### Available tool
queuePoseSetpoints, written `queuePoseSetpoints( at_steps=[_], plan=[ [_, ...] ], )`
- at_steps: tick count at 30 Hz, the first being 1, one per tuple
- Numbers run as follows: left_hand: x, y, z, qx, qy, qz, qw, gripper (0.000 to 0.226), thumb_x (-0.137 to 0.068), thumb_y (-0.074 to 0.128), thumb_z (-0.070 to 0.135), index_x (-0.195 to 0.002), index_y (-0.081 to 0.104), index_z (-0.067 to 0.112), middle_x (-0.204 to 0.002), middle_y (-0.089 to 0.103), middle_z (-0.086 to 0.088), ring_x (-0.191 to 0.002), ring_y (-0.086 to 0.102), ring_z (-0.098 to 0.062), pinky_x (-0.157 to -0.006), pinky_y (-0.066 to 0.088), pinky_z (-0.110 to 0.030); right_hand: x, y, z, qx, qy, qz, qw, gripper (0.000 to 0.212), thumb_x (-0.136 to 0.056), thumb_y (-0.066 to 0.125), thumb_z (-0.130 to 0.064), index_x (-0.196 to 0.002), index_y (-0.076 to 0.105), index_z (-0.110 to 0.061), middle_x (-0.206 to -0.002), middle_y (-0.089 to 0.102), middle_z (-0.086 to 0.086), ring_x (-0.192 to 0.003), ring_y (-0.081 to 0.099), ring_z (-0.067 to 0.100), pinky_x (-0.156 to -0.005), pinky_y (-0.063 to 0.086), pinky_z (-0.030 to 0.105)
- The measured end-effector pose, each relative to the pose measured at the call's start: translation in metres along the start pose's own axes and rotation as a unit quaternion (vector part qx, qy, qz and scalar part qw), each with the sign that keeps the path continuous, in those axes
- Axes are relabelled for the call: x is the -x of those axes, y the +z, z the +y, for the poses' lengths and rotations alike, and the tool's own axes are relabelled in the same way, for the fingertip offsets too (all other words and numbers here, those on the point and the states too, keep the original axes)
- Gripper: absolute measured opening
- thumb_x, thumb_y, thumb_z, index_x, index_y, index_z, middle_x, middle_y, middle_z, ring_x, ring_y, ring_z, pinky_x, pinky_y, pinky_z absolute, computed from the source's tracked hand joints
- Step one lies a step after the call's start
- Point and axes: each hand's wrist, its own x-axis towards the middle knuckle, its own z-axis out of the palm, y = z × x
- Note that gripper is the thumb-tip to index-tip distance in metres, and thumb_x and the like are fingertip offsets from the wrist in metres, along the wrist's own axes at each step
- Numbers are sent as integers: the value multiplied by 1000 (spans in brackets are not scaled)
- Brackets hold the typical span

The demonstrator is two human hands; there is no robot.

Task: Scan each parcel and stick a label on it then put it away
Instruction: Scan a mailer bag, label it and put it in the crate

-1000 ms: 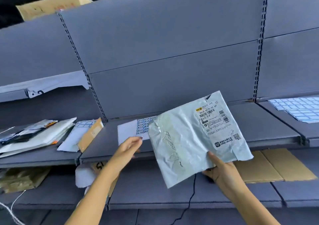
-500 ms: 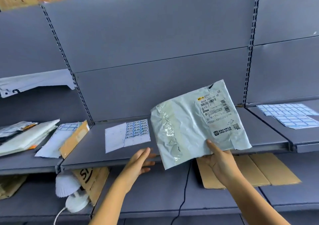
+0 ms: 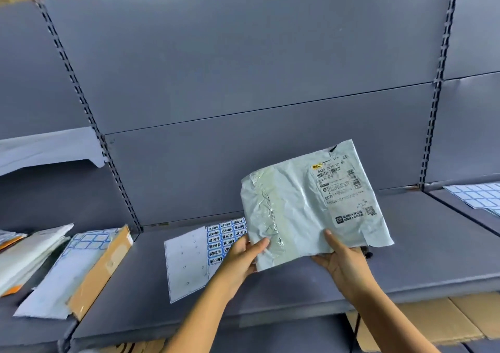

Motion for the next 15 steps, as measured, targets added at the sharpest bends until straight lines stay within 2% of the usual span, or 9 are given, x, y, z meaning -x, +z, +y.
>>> queuePoseSetpoints(
  at_steps=[3, 5, 7, 8, 10, 11, 13, 15],
  plan=[
    [-32, -6, -1, 18, 17, 43, 999, 27, -87, 61, 3, -114, 61, 7, -101, 73, -5, -93, 69, -19, -83, 55, -31, -19, 7, 10, 6, 5, -4, 1000, 45, -89, 57, -14, -132, 50, -2, -121, 65, 16, -98, 68, 30, -75, 59, 41],
    [-47, -10, -2, -7, 28, 65, 997, 28, -88, 59, -3, -114, 60, 4, -97, 72, -5, -86, 69, -17, -74, 56, -24, -28, 5, 6, 35, -23, -5, 999, 44, -90, 54, -20, -132, 50, -10, -121, 66, 11, -107, 65, 29, -88, 54, 49],
    [-57, -12, -6, -41, 34, 78, 996, 24, -88, 59, -4, -109, 60, 8, -96, 70, -4, -84, 67, -14, -67, 53, -16, -35, -3, -5, 67, -52, 29, 996, 38, -92, 53, -28, -127, 55, -14, -116, 68, 8, -103, 65, 24, -92, 49, 56],
    [-61, -13, -8, -54, 41, 91, 994, 22, -88, 59, -3, -103, 60, 13, -95, 69, -2, -82, 65, -12, -64, 52, -13, -38, -8, -11, 81, -62, 51, 993, 32, -95, 50, -28, -123, 58, -13, -112, 70, 9, -98, 65, 22, -88, 51, 55],
    [-71, -13, -15, -79, 60, 110, 989, 24, -89, 60, 0, -94, 58, 23, -94, 67, 1, -82, 63, -8, -61, 49, -11, -46, -21, -20, 102, -77, 72, 989, 23, -98, 46, -17, -113, 62, -8, -101, 72, 7, -88, 68, 17, -75, 59, 35],
    [-76, -13, -18, -84, 67, 117, 987, 25, -89, 60, 1, -91, 57, 26, -93, 67, 3, -82, 63, -7, -61, 49, -10, -50, -25, -23, 127, -81, 70, 986, 20, -98, 46, -13, -106, 64, -8, -96, 72, 5, -85, 68, 14, -69, 58, 27],
    [-84, -16, -22, -78, 76, 133, 985, 24, -90, 60, 2, -93, 58, 26, -93, 67, 5, -83, 63, -7, -63, 49, -13, -54, -29, -25, 207, -96, 95, 969, 16, -96, 51, -11, -101, 66, -12, -94, 73, 2, -86, 67, 15, -72, 55, 25],
    [-90, -22, -25, -69, 79, 143, 984, 23, -90, 59, 3, -99, 60, 23, -97, 68, 3, -88, 64, -12, -72, 49, -22, -58, -37, -24, 322, -123, 187, 920, 15, -92, 59, -15, -106, 65, -14, -106, 70, 3, -95, 63, 17, -81, 47, 28]
  ],
)
